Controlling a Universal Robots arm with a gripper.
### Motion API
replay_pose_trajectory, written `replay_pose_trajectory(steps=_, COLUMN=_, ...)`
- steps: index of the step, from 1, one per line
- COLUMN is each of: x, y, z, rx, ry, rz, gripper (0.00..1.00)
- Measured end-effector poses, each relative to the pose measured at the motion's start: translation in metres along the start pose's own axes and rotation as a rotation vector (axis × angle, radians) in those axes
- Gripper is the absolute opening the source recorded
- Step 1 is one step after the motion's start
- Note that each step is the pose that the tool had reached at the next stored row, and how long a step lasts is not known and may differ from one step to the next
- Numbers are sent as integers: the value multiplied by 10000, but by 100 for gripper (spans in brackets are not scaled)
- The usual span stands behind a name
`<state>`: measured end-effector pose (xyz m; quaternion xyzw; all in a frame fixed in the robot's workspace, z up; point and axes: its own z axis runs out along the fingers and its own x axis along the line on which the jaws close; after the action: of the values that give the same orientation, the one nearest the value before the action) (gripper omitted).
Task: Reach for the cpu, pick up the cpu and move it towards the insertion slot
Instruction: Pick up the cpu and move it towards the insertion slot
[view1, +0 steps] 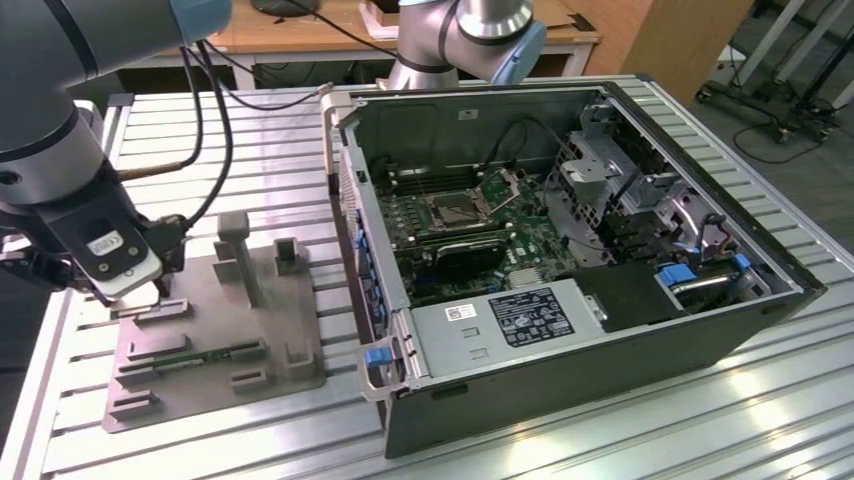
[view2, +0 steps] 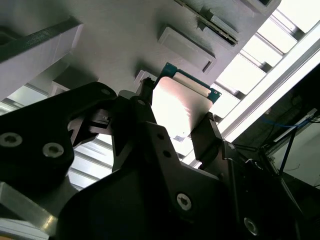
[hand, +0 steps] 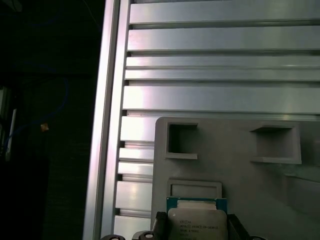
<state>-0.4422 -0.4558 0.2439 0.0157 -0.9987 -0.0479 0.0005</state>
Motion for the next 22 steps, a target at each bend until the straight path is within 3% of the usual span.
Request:
replay_pose_trajectory(steps=14, x=0, y=12, z=-123, rx=0, ry=0, rz=1, gripper=55)
replay_pose_trajectory(steps=22, x=0, y=13, z=-135, rx=0, ry=0, rz=1, gripper=55)
